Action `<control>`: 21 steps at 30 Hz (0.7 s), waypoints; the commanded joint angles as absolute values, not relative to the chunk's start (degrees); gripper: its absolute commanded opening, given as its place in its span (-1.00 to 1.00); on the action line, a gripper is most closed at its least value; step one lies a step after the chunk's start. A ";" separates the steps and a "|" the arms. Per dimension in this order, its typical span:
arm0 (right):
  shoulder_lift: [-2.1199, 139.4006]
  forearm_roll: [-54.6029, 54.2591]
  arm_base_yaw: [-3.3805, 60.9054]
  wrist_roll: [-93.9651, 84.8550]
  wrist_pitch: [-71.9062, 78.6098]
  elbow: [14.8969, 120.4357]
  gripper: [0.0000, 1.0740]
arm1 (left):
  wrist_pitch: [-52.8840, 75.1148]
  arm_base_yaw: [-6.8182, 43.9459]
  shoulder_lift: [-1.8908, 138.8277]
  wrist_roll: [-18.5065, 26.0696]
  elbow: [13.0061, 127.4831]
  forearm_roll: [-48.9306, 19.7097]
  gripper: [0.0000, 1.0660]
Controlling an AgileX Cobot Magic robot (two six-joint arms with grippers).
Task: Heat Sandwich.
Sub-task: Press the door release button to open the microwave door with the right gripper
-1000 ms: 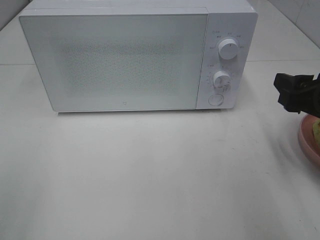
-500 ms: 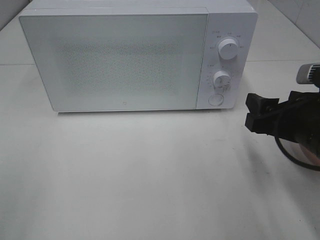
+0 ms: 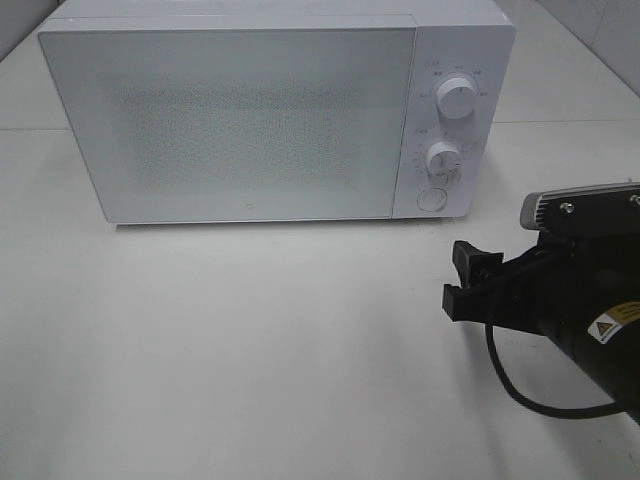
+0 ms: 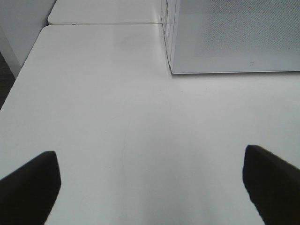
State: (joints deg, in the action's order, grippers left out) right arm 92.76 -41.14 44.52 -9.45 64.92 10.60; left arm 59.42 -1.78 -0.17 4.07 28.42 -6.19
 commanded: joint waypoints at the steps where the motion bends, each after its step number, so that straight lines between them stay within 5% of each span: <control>1: 93.39 -41.88 44.86 -10.20 66.18 11.57 0.42 | 58.90 -1.95 -1.78 3.72 28.25 -6.42 0.90; 11: 93.51 -42.23 44.86 -6.42 66.86 12.09 0.42 | 58.90 -1.95 -1.78 3.72 28.25 -6.42 0.90; 21: 93.51 -42.28 44.86 30.54 66.81 12.09 0.42 | 58.90 -1.95 -1.78 3.72 28.25 -6.42 0.90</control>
State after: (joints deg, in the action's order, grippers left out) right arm 93.51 -42.23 44.63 23.38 66.23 11.57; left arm 59.42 -1.78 -0.17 4.07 28.42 -6.19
